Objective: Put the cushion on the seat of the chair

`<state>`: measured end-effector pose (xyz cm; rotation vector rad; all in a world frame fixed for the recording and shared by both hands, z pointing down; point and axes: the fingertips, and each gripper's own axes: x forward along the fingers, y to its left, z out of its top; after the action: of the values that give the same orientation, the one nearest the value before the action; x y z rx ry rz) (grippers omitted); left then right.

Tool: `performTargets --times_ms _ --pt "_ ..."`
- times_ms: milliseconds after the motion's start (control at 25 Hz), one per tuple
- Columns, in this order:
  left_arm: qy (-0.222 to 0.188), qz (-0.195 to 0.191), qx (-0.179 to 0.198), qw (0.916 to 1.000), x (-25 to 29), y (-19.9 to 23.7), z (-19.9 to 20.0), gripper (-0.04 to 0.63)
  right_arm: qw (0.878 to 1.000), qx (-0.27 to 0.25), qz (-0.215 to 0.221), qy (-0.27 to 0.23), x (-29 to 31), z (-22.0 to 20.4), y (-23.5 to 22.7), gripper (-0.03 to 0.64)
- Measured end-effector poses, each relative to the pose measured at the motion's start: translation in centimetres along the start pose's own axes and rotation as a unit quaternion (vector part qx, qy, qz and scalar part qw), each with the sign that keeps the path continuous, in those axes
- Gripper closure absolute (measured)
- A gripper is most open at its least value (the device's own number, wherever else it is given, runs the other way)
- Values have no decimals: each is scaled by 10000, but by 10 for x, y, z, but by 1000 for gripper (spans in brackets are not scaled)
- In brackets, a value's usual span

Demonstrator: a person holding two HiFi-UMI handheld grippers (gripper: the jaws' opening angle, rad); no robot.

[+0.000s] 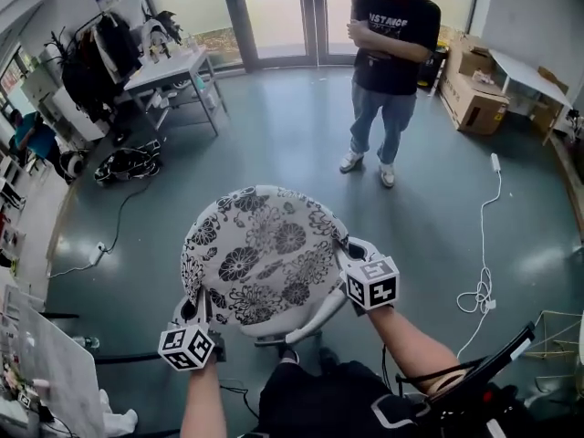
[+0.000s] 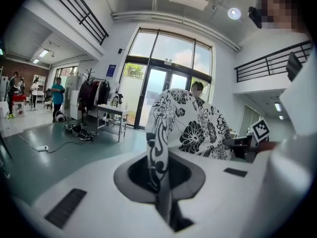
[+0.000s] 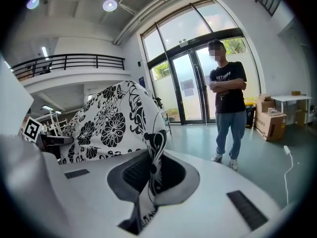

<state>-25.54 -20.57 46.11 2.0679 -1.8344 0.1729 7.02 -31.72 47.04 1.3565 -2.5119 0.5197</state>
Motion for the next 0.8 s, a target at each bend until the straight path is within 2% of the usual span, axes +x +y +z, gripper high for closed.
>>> performTargets --times_ms 200,280,440,800 --pt "337 -69 -124 9993 42 20 -31 575 9992 72 -129 358 37 -30 -15 595" --pt "588 -48 -229 9980 55 36 -43 575 9979 112 -158 621 57 -42 -12 595" --pt "1068 22 -435 9933 75 69 -67 575 9930 176 -195 1152 92 -67 -2 595" --pt "1821 161 -700 9807 107 117 -150 575 9784 288 -262 2033 148 -146 3 595"
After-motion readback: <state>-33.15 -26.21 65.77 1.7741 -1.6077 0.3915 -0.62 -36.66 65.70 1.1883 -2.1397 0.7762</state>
